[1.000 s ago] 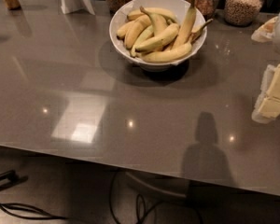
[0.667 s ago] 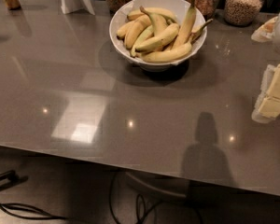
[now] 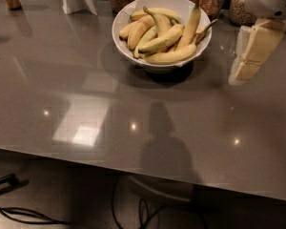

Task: Pick banana from white bowl

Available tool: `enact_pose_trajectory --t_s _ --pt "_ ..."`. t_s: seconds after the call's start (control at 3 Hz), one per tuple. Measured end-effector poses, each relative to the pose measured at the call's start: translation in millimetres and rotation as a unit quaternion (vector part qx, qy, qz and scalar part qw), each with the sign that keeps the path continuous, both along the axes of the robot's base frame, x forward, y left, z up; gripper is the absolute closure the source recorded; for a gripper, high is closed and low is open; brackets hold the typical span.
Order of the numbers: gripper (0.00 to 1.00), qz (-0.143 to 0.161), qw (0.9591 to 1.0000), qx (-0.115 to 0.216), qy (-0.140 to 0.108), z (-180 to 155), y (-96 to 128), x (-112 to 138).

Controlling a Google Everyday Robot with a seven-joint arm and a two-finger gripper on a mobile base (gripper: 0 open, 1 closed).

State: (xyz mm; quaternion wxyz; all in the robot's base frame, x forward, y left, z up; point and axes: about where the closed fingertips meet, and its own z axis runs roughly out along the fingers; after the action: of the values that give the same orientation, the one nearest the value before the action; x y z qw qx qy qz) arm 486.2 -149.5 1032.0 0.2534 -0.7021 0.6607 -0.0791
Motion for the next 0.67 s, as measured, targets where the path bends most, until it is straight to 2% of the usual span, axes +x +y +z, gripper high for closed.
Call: enact_pose_trajectory --t_s 0.33,0.67 --pt "0.00 0.108 0.9927 -0.020 -0.050 19.7 47.5 21.0" --pt "0.00 0.123 0.9903 -0.028 -0.057 21.6 48.7 20.0"
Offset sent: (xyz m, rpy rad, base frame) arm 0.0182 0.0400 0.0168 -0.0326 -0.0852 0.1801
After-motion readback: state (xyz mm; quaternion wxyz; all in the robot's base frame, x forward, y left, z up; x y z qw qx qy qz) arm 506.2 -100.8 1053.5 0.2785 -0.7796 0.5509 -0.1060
